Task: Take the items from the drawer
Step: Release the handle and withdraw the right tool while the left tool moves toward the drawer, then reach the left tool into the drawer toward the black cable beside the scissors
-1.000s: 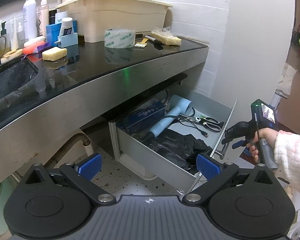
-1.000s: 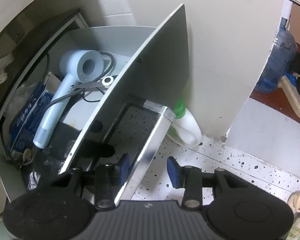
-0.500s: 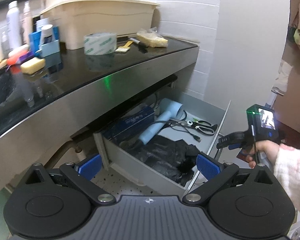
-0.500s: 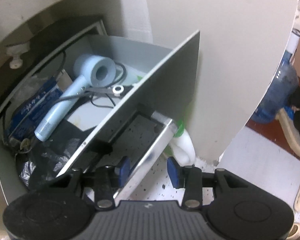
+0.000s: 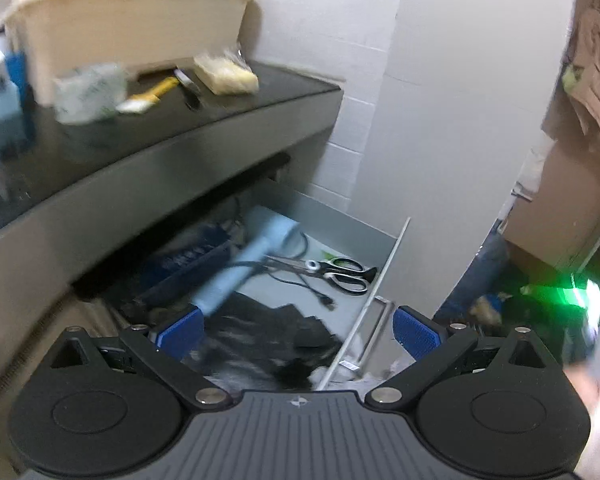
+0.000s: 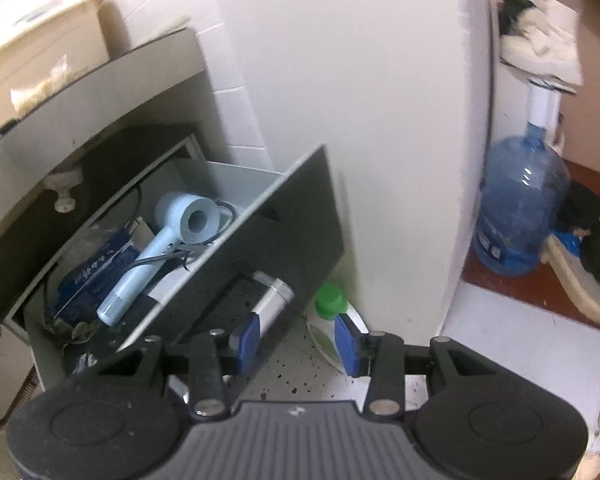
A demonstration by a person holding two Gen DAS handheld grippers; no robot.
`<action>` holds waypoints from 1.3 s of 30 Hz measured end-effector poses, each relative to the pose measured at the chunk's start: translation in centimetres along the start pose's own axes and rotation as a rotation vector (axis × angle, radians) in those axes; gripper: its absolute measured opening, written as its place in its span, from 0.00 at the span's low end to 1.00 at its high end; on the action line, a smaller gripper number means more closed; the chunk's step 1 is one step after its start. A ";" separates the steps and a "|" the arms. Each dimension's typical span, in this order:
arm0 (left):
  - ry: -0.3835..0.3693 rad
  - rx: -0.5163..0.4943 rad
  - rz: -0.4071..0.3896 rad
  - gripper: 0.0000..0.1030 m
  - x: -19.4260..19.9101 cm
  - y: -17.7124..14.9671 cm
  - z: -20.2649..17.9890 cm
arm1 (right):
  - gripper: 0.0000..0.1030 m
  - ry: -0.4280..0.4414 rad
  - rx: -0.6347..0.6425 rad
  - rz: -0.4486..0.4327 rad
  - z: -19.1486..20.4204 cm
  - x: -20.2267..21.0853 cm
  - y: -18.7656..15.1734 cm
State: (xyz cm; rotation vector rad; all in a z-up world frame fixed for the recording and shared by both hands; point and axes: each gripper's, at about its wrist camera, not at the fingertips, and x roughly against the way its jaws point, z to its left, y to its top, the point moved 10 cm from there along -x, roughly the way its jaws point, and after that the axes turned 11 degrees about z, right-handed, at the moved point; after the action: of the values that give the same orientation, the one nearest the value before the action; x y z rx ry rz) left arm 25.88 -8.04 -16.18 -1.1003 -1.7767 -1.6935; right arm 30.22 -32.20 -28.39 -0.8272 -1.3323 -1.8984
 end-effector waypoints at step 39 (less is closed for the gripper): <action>-0.016 0.453 0.681 0.64 -32.0 4.2 -0.6 | 0.39 -0.182 -0.358 0.253 -17.1 3.3 -21.7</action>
State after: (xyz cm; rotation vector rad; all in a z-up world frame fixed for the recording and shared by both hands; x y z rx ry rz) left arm 47.68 -16.53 -38.42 -1.2965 -1.4459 -0.8349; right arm 8.72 -43.39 -42.02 -1.3100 -0.9423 -1.9172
